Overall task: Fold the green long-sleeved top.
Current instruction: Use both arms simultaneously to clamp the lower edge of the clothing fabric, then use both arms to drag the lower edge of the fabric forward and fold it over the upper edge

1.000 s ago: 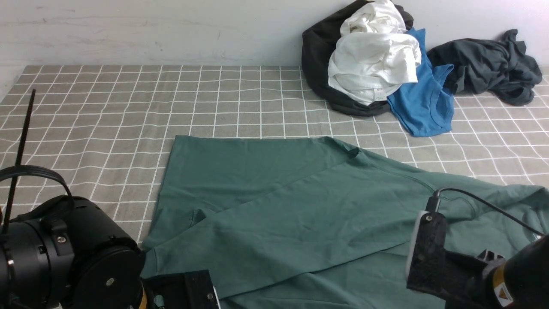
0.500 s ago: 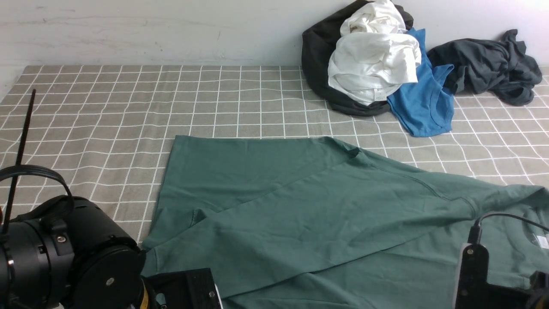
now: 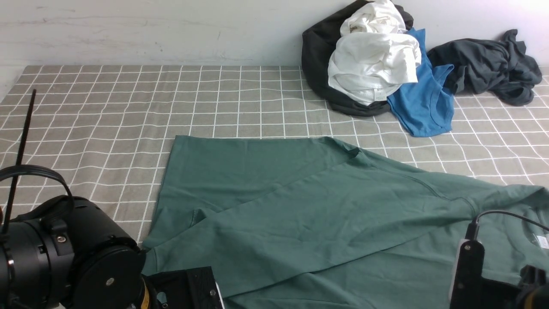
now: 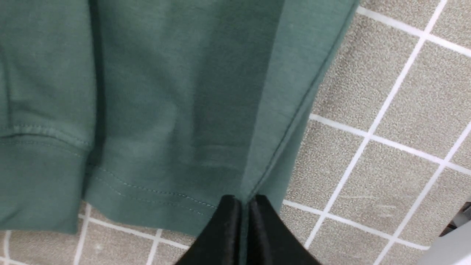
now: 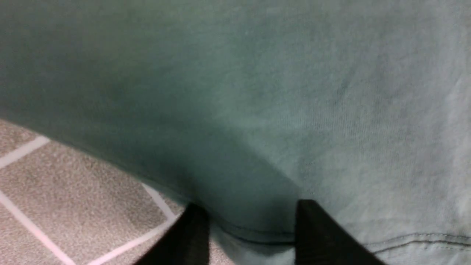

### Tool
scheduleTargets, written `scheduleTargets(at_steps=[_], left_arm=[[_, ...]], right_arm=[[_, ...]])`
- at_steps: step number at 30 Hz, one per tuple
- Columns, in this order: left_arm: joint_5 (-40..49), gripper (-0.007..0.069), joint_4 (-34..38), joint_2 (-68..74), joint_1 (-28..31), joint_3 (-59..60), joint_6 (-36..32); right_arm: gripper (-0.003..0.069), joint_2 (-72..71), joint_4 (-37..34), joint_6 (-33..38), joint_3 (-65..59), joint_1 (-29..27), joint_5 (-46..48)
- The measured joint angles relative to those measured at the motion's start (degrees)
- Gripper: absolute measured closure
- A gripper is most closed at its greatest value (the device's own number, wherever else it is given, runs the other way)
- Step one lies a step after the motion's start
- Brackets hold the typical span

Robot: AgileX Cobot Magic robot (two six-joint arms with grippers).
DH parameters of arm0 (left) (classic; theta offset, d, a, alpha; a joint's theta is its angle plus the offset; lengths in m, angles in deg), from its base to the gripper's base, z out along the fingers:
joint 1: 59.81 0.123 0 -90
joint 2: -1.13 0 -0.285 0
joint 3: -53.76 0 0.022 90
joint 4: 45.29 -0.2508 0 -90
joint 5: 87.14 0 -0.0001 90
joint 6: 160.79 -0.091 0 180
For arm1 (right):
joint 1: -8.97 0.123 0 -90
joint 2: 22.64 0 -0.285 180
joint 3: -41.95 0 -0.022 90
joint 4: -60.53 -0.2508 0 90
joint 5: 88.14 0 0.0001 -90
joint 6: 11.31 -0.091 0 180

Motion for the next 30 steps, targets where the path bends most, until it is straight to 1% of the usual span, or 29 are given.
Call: scheduleTargets(at_steps=[2,4,5,6,9,11,12,15,19,21,25,29,30], left_arm=[[0.0,0.0622,0.0,0.0,0.0,0.0,0.0],[0.0,0.0622,0.0,0.0,0.0,0.0,0.0],[0.0,0.0622,0.0,0.0,0.0,0.0,0.0],[0.06,0.0622,-0.34,0.0,0.0,-0.08,0.0],[1.36,0.0622,-1.67,0.0,0.14,-0.95,0.31],[3.43,0.0622,-3.83,0.0,1.73,-3.72,0.98],[3.68,0.0622,-4.16,0.0,1.93,-4.3,0.99],[4.77,0.0621,-6.57,0.31,7.33,-11.07,0.91],[4.77,0.0617,-7.09,2.71,14.57,-21.02,-2.66],[4.95,0.0612,-6.8,5.15,17.56,-25.96,-4.53],[5.45,0.0611,-6.06,12.69,21.12,-36.17,-7.89],[5.96,0.0611,-5.86,21.74,23.29,-47.45,-9.71],[5.95,0.0611,-5.86,22.21,23.5,-47.99,-9.71]], right_arm=[[0.0521,0.0,0.0,0.18,0.34,0.0,0.06],[0.0616,0.0,-0.05,0.22,1.29,0.0,0.73],[0.0616,0.0,-0.05,0.22,1.43,0.0,0.87],[0.0641,0.0,-0.05,0.24,3.08,0.0,2.48],[0.0643,0.0,-0.05,0.69,6.64,0.0,5.59],[0.0643,0.13,-0.65,2.2,12.07,-1.24,8.85],[0.0643,0.24,-1.0,2.5,12.53,-1.61,8.99],[0.0644,2.12,-6.69,7.42,20.91,-6.31,12.77],[0.0644,7.43,-15.69,14.52,30.7,-13.37,17.64],[0.0644,11.04,-19.41,16.83,35.36,-16.22,19.53],[0.0645,18.15,-24.31,19.43,45.31,-19.44,22.05],[0.0644,26.15,-25.92,19.88,54.74,-20.44,23.73],[0.0644,26.52,-25.92,19.88,55.65,-20.44,23.87]])
